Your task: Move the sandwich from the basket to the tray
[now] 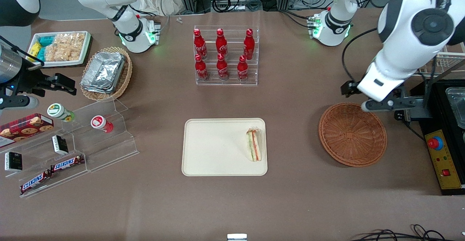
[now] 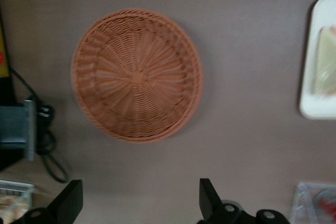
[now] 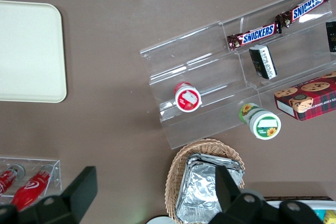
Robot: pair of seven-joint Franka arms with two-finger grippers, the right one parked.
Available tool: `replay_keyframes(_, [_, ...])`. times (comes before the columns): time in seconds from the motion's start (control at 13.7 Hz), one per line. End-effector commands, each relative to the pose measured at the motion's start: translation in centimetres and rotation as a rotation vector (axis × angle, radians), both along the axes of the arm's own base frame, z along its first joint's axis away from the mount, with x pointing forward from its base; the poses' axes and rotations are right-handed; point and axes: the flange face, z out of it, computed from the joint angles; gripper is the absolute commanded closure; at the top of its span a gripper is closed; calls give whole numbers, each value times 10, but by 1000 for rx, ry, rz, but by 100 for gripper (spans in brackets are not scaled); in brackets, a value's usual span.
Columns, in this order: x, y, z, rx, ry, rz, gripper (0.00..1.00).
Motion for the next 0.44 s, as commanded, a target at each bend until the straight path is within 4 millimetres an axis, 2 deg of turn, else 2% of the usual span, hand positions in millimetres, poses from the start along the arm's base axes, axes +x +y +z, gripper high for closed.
replay_keyframes(0.0, [-13, 20, 3, -5, 44, -93, 0])
replay_keyframes(0.15, [-4, 38, 14, -15, 45, -112, 0])
replay_keyframes(0.37, [20, 44, 36, -32, 63, -153, 0])
